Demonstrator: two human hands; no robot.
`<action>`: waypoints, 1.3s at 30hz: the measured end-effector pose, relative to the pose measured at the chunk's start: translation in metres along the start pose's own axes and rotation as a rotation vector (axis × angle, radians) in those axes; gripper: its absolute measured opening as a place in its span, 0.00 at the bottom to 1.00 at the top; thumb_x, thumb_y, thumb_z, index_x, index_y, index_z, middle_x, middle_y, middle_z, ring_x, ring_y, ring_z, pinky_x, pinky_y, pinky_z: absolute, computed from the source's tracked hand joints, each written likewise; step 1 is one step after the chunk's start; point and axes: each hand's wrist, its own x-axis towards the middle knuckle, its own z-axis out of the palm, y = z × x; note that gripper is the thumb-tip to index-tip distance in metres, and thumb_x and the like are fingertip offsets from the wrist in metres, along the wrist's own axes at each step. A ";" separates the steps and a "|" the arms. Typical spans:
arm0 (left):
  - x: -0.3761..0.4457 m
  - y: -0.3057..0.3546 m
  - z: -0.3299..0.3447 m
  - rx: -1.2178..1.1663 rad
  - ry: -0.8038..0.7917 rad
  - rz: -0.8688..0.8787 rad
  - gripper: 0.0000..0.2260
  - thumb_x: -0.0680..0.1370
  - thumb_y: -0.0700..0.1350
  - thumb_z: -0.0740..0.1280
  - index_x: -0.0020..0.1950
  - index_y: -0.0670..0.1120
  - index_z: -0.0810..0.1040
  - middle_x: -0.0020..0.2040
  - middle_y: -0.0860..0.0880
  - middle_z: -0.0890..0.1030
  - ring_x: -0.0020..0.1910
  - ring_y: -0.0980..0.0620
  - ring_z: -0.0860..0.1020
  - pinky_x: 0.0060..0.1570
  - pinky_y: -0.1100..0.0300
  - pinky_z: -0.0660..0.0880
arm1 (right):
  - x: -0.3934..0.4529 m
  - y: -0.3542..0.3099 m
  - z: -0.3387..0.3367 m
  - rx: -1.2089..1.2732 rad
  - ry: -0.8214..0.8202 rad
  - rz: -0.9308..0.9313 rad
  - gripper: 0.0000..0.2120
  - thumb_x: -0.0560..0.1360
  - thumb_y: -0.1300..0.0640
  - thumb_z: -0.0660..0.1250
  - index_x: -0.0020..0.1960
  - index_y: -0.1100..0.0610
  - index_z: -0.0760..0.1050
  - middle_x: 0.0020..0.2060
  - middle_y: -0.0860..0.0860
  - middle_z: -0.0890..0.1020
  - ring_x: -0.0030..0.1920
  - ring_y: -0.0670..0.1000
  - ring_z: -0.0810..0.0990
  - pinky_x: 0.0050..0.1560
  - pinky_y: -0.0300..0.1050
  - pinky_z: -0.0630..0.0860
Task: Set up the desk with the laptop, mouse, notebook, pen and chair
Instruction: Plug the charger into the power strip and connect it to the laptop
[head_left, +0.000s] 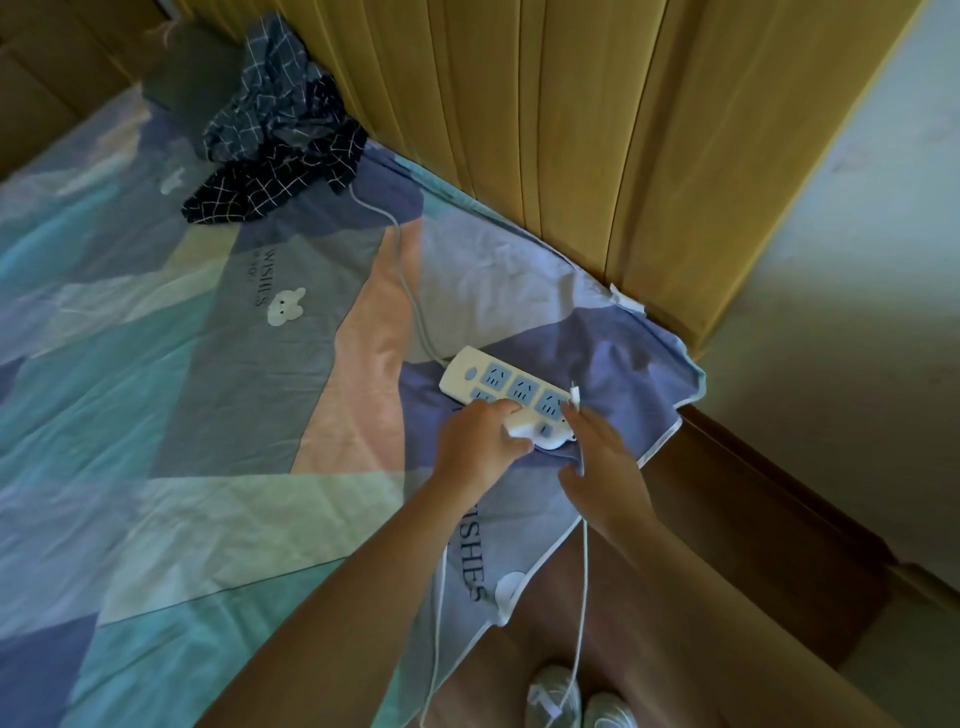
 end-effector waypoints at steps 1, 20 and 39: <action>-0.001 0.001 0.000 0.021 0.009 0.003 0.22 0.70 0.52 0.73 0.63 0.50 0.77 0.55 0.47 0.81 0.53 0.46 0.79 0.51 0.53 0.76 | 0.003 0.002 0.001 -0.075 -0.033 -0.029 0.34 0.70 0.66 0.64 0.74 0.55 0.59 0.71 0.53 0.67 0.71 0.55 0.64 0.66 0.50 0.66; 0.025 0.051 0.021 0.318 -0.008 -0.028 0.08 0.78 0.44 0.65 0.54 0.42 0.77 0.51 0.44 0.81 0.50 0.45 0.79 0.47 0.56 0.74 | 0.022 0.010 0.000 -0.478 -0.172 -0.153 0.39 0.72 0.61 0.64 0.77 0.54 0.46 0.75 0.50 0.59 0.71 0.52 0.64 0.69 0.52 0.59; -0.019 0.033 -0.005 0.341 0.409 0.489 0.24 0.71 0.53 0.72 0.63 0.44 0.76 0.56 0.48 0.81 0.54 0.47 0.79 0.50 0.47 0.77 | -0.014 -0.024 -0.033 -0.382 -0.008 -0.035 0.37 0.72 0.60 0.62 0.77 0.53 0.48 0.75 0.50 0.60 0.75 0.51 0.56 0.73 0.61 0.52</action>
